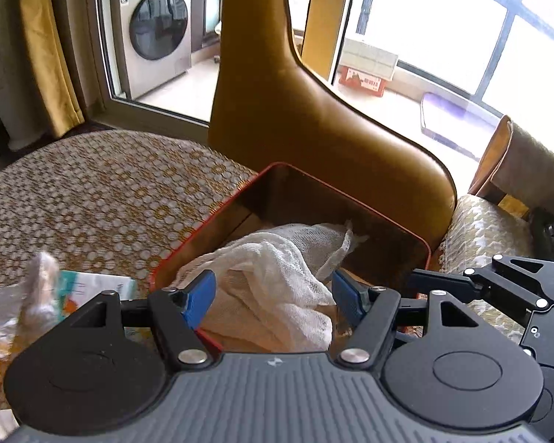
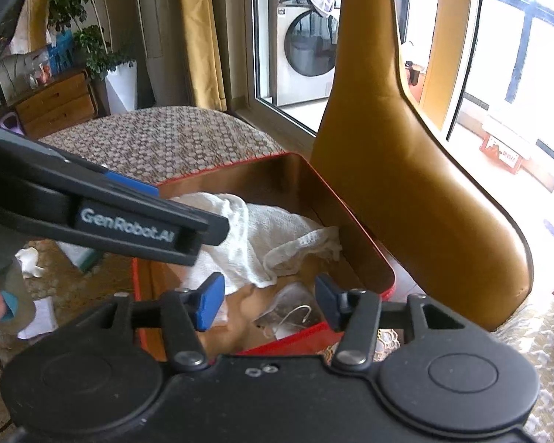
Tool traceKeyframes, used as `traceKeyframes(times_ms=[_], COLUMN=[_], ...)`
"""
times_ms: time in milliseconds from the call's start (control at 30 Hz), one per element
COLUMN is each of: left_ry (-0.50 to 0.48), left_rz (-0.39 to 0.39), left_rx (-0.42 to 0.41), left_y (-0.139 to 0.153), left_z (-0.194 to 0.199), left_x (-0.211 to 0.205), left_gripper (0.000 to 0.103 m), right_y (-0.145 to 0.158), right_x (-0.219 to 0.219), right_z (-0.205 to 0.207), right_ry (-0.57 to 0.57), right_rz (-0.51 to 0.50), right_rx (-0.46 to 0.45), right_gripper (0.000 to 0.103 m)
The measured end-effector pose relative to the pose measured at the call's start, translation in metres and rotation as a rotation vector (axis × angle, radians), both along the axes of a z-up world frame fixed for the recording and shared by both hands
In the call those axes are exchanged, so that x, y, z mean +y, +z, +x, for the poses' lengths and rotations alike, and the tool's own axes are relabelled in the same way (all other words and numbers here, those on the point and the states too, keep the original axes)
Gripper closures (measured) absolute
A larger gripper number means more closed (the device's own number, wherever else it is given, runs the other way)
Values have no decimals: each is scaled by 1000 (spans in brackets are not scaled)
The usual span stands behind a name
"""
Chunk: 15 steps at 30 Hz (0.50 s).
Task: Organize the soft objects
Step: 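Open both grippers to release the cloth and tea bag in the tin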
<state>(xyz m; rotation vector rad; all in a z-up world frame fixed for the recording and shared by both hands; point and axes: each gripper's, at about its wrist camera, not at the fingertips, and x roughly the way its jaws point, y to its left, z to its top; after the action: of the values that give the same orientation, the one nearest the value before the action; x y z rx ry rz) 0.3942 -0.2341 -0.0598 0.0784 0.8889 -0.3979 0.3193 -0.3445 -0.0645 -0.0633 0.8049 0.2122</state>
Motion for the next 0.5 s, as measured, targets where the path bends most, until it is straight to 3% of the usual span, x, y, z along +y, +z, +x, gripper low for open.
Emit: traceKeyframes(times_ms=[267, 500], left_ry=[23, 40], left_rz=[-23, -33], left_rx=[-57, -100], left_y=[35, 58], left_z=[-37, -70], left_x=[26, 54], left_gripper=[34, 34], right_y=[27, 47], right_x=[14, 28], right_z=[-28, -53], right_ry=[1, 10], right_rz=[19, 62], right_rx=[-52, -87], right_gripper=[40, 39])
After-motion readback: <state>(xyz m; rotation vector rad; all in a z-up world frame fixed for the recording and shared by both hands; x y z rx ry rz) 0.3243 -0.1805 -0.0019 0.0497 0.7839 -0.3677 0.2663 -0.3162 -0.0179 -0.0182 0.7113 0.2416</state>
